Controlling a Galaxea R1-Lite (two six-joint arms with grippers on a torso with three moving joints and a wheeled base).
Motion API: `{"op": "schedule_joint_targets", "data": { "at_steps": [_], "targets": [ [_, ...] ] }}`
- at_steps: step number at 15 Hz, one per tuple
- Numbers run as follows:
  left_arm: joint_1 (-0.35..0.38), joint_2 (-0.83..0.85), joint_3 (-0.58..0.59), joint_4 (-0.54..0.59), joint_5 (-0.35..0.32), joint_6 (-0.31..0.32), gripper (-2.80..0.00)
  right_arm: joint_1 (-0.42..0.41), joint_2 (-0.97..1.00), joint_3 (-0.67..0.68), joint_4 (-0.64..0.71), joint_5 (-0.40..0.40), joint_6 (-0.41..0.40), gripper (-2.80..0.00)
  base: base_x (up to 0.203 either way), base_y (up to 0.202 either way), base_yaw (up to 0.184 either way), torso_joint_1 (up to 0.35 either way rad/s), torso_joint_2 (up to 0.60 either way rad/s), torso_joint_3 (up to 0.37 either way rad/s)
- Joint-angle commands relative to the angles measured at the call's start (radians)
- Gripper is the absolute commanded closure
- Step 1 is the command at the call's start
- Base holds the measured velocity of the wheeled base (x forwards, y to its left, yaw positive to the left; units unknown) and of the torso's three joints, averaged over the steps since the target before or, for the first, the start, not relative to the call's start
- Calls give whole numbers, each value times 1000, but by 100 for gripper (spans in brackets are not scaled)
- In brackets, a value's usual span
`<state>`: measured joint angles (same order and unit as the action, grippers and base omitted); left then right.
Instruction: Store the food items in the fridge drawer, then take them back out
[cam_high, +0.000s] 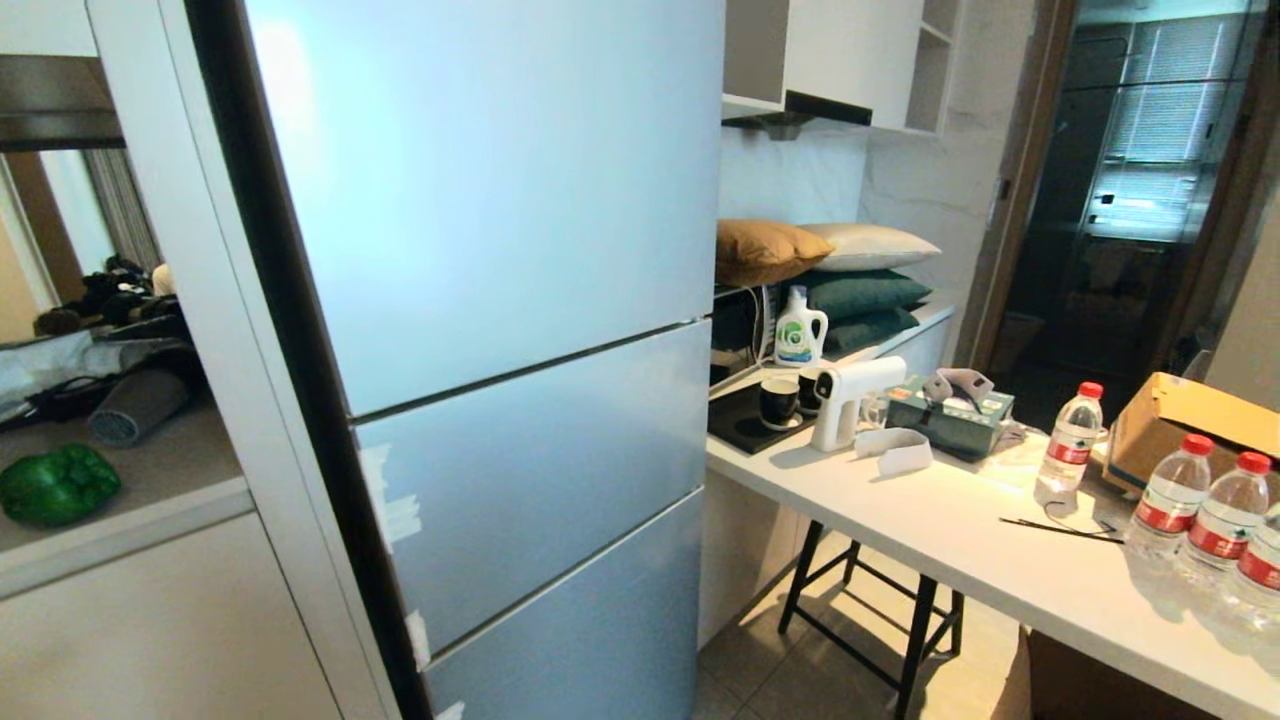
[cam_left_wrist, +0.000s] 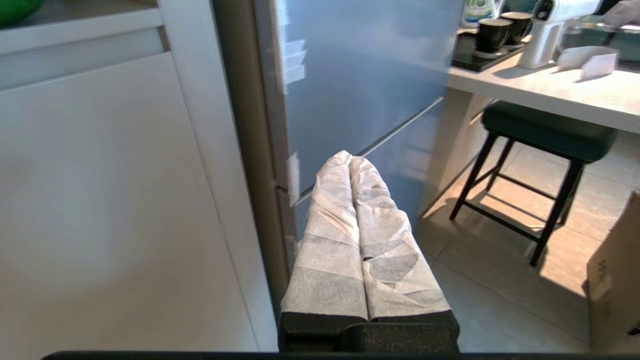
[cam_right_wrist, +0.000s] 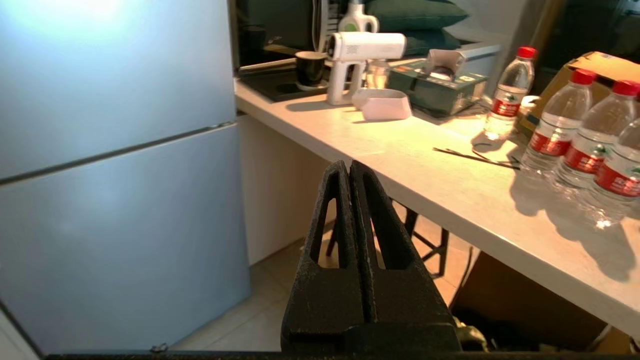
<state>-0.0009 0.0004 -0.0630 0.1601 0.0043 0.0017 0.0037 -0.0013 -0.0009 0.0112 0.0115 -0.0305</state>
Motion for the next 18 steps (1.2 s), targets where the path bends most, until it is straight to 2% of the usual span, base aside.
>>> {"op": "schedule_joint_targets", "data": {
  "at_steps": [1,7,10,18],
  "targets": [
    [1,-2,0,1,0,0,0,1,1,-1,0,1,3,0,0,0,0,0,0,0],
    [1,-2,0,1,0,0,0,2,1,-1,-4,-8,32,0,0,-9,162,2,0,-1],
    [1,-2,0,1,0,0,0,1,1,-1,-8,-19,72,0,-2,-10,173,1,5,0],
    [2,-2,0,1,0,0,0,2,1,1,-7,-19,66,0,2,-8,171,4,2,2]
  ]
}}
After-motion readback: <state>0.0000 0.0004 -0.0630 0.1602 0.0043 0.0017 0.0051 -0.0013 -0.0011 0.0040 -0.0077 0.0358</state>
